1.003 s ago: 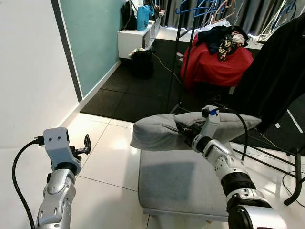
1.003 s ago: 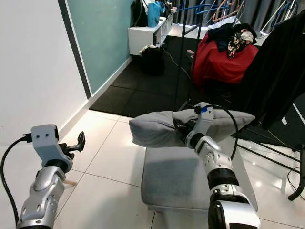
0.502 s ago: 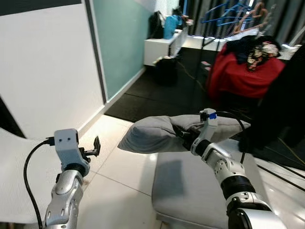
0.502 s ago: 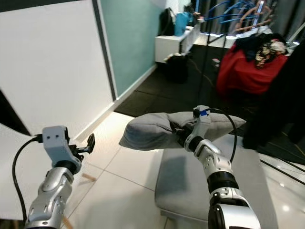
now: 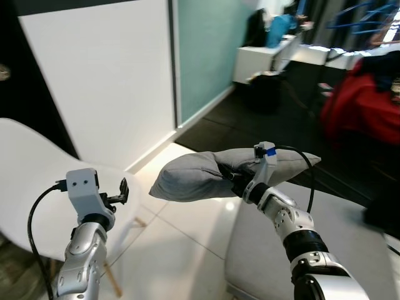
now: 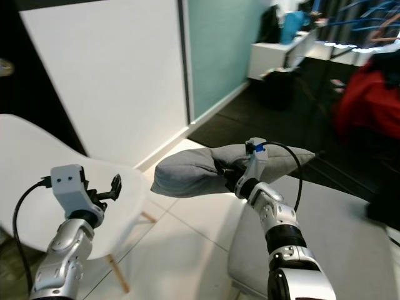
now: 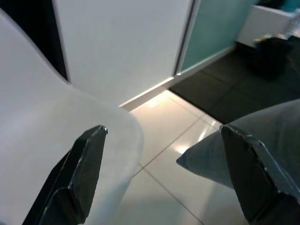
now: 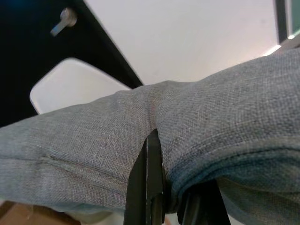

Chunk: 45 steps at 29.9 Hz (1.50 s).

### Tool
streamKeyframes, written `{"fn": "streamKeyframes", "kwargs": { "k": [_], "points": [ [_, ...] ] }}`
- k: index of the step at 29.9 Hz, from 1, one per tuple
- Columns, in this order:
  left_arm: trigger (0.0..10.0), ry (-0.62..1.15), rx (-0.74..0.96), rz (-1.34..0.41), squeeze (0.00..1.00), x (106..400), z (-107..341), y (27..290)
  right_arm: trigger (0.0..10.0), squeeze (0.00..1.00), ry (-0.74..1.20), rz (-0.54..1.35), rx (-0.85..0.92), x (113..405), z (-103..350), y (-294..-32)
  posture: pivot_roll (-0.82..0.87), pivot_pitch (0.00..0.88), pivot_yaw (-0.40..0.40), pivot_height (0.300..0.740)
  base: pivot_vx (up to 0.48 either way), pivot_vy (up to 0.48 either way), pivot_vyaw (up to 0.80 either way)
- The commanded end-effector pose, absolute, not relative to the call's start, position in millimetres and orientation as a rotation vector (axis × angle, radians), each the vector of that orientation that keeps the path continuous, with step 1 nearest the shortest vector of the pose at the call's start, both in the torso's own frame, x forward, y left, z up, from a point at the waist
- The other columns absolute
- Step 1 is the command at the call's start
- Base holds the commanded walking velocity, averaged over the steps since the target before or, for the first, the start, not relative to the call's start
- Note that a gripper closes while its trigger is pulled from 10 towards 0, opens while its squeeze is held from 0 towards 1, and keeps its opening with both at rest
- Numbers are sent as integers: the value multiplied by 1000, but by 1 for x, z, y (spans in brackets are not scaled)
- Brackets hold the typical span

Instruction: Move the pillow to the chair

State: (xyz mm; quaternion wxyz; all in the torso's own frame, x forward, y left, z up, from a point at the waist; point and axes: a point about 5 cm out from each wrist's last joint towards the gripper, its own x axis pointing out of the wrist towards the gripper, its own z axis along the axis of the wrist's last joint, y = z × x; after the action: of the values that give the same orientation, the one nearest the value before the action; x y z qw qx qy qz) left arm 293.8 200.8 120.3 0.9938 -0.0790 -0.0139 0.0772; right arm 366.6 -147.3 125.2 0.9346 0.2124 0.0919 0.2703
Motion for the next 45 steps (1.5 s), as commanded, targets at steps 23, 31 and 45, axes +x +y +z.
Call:
{"fn": "streamKeyframes", "kwargs": {
  "k": [23,31,45],
  "points": [
    [10000,-6,-158,188,0,288,119,217,10000,0,102,552,382,372,141,-143,-115,14,-50,735,0,0,781],
    [10000,19,-146,172,0,286,116,217,10000,0,154,426,318,378,137,-153,-111,6,-49,735,129,0,255],
    [10000,30,-150,140,0,289,116,211,10000,0,151,413,315,379,138,-154,-115,6,-48,735,456,0,0]
  ]
}}
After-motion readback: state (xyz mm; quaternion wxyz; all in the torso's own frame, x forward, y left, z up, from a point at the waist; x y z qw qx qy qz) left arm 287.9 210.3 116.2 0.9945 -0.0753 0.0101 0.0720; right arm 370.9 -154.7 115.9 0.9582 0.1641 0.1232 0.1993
